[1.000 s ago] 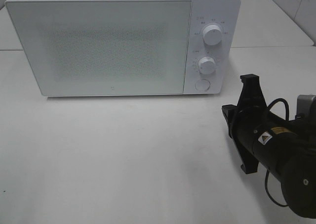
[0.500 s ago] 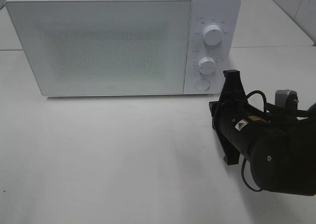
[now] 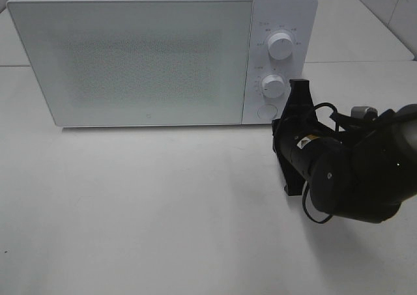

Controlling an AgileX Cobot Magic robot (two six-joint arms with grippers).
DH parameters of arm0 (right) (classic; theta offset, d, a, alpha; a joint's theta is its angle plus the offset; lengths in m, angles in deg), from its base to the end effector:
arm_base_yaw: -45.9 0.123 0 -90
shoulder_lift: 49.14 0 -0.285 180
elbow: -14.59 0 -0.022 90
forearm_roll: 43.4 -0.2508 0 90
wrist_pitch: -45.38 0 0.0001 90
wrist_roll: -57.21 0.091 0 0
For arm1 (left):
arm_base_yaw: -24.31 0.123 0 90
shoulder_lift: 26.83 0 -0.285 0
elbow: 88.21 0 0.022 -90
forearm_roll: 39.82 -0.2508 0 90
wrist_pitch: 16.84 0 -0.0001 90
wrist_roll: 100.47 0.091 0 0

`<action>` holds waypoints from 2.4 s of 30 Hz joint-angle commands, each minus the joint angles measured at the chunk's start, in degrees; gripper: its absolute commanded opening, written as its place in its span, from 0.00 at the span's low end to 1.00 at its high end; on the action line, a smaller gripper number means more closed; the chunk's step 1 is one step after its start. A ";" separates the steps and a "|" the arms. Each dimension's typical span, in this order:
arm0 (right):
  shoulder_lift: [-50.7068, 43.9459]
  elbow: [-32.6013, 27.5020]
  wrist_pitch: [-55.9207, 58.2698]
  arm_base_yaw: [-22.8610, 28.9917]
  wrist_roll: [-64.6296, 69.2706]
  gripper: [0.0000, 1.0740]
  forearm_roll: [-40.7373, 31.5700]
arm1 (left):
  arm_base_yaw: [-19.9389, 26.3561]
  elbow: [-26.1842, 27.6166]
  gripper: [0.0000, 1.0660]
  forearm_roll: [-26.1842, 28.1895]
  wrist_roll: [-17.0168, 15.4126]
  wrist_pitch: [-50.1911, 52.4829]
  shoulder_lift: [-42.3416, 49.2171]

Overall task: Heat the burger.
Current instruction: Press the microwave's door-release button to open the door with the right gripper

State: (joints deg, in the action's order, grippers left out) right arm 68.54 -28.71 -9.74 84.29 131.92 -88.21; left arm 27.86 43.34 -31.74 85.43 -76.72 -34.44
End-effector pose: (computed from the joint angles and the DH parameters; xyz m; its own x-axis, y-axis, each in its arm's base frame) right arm 0.2693 0.1463 0.1134 -0.0113 0.9998 -0.0178 0.3508 0.0207 0.9362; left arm -0.0047 -0.0114 0.2798 -0.4309 0.0049 -0.9024 0.0616 0.9978 -0.0240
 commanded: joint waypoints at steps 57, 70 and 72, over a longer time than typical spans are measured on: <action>13.06 15.41 0.11 -7.68 0.00 0.00 3.78 | 0.06 -0.34 0.92 0.52 -0.46 0.46 1.26; 13.64 19.65 -3.90 -7.68 -1.38 0.00 3.61 | 0.06 -0.34 0.92 0.52 -0.46 0.46 1.26; 13.64 20.00 -4.64 -7.68 -1.38 0.00 3.61 | 0.06 -0.34 0.92 0.52 -0.46 0.46 1.26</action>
State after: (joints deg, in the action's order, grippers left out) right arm 82.63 -11.35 -6.30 77.24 131.52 -86.83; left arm 27.86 43.34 -31.74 85.43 -76.72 -34.44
